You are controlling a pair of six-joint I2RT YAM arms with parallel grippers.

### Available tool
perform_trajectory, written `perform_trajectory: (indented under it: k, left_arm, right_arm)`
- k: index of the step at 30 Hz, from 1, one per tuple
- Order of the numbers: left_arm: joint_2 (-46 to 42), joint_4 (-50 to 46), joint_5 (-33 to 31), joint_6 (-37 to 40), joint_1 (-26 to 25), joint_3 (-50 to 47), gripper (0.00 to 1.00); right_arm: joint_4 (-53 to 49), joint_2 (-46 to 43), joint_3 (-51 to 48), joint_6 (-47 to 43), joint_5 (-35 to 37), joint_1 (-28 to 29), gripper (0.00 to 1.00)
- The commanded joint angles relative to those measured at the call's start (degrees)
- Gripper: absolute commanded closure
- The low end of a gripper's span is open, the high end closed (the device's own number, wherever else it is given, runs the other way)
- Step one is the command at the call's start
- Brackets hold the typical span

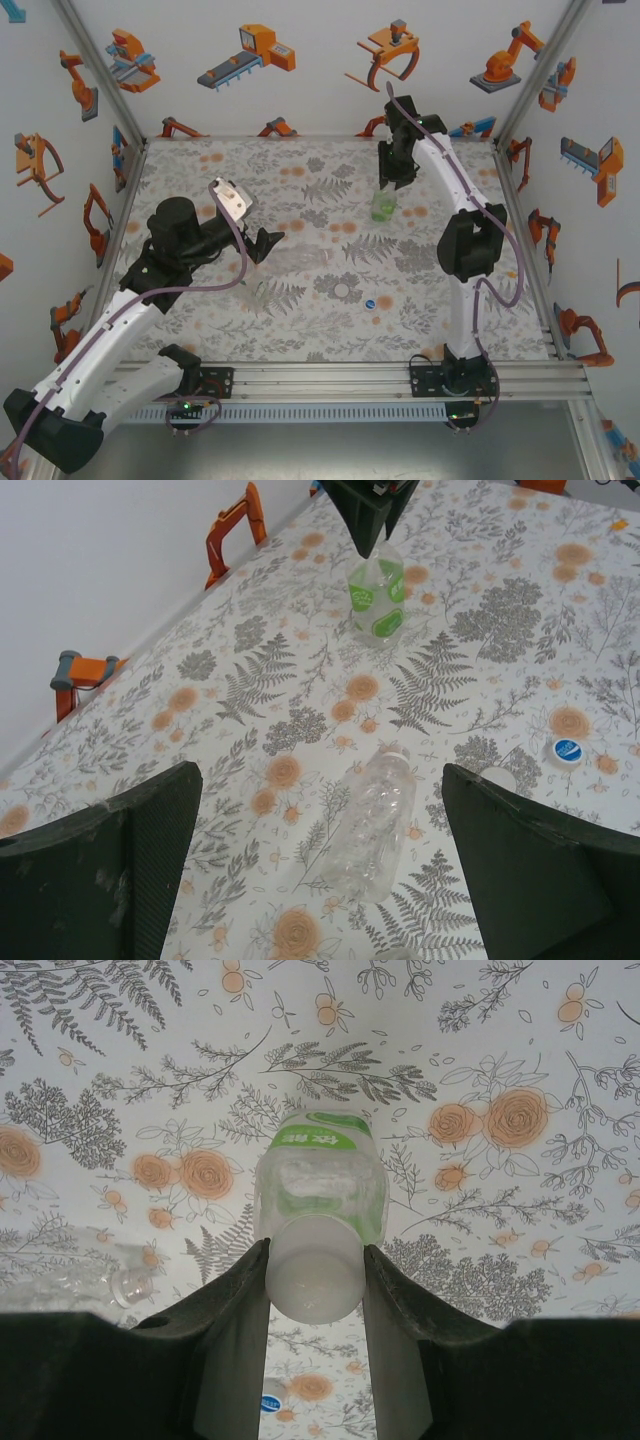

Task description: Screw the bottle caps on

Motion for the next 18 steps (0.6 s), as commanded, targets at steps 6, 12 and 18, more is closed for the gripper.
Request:
perform_trajectory:
  k: [6, 12, 18]
  left_arm:
    - [0.02, 1.20, 1.42, 0.69, 0.09, 0.01, 0.03]
    - [0.24, 0.98, 1.37, 0.24, 0.11, 0.19, 0.03]
    - [0.31, 0.98, 1.27, 0.25, 0.12, 0.28, 0.03]
  right_arm:
    - [-2.13, -0.31, 1.97, -0.26, 0.32, -0.45, 0.53]
    - [-2.74, -1.37, 3.25, -0.34, 0.72, -0.42, 0.51]
    - [-4.09, -3.33, 4.90, -0.70, 1.46, -0.38, 0.51]
